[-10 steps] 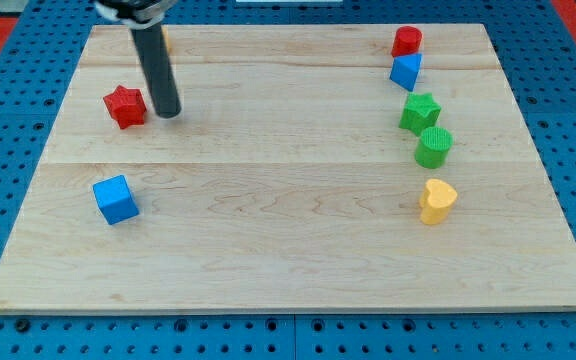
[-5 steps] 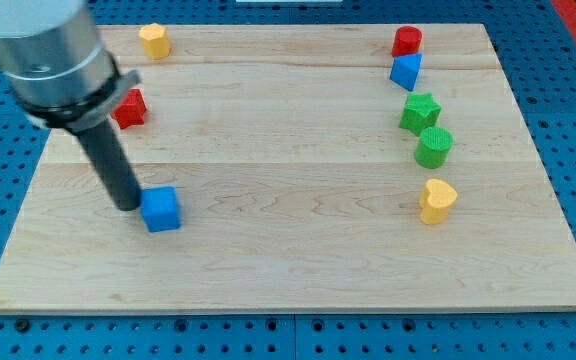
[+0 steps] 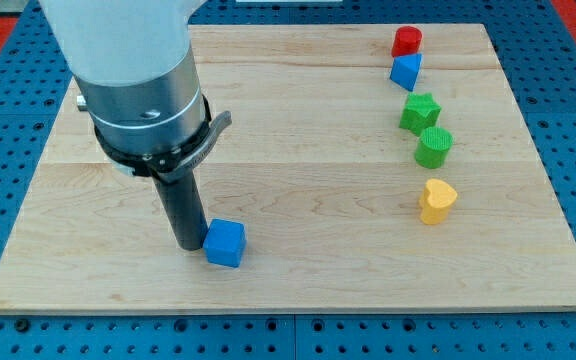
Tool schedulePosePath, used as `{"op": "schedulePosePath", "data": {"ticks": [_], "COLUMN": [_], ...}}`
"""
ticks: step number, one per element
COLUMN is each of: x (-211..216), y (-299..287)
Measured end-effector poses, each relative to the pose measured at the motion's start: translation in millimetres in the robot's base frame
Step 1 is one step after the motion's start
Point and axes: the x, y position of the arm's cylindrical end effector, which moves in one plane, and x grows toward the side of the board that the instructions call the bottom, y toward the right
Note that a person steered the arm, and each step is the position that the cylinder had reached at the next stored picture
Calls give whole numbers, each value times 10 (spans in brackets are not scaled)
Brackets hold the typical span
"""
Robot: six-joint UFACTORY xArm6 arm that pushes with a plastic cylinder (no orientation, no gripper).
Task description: Slide the blue cube closer to the yellow heart
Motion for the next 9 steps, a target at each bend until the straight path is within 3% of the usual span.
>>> {"op": "schedulePosePath", "data": {"ticks": [1,3,5,9], "x": [78,-70,-501,-225], "y": [180,1080,1157,1421]}}
